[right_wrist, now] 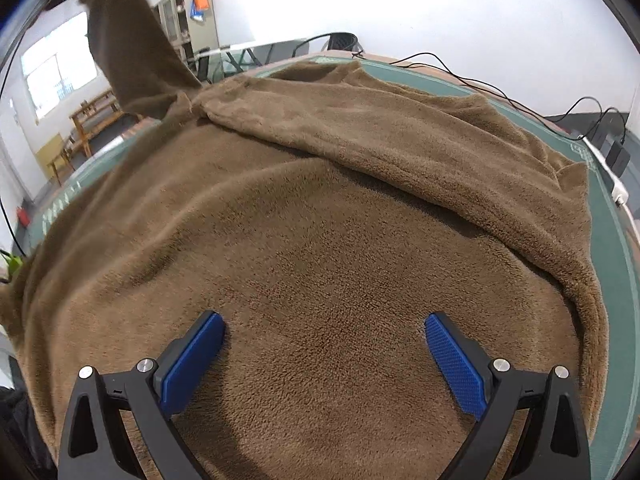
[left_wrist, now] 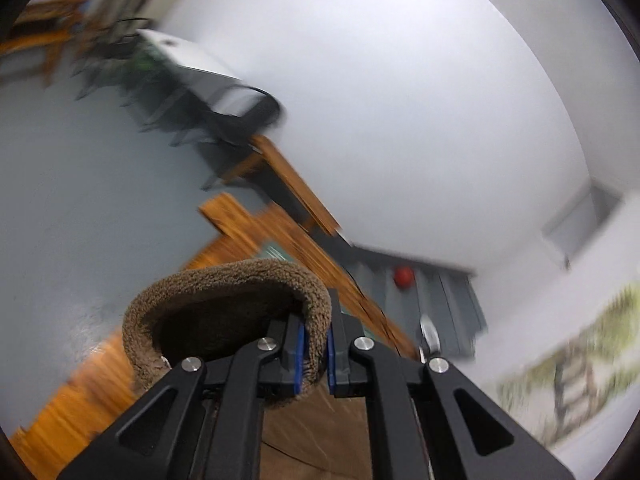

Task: Fold clothes

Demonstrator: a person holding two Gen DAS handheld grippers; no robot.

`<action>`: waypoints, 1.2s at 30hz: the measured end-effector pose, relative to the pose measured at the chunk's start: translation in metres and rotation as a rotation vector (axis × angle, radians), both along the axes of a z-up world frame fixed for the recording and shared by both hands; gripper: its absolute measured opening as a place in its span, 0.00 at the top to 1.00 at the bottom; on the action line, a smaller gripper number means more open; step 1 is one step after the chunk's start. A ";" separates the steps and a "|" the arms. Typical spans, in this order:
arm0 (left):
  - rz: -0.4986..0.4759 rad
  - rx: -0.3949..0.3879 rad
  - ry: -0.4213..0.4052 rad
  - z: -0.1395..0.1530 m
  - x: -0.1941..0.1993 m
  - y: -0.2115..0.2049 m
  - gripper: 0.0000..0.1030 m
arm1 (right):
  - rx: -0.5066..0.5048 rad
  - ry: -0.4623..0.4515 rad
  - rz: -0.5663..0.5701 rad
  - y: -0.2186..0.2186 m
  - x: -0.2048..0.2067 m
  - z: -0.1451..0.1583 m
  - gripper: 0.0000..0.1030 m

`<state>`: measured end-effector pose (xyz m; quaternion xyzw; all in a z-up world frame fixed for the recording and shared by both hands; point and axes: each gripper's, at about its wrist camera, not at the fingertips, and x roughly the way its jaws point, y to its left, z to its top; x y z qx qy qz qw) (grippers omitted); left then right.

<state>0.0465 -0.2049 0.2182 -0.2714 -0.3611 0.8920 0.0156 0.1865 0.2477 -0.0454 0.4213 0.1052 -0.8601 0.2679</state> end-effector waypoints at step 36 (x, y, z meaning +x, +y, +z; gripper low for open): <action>-0.639 -0.295 -0.324 -0.147 -0.050 0.284 0.21 | -0.429 0.231 -0.371 0.125 0.028 0.045 0.01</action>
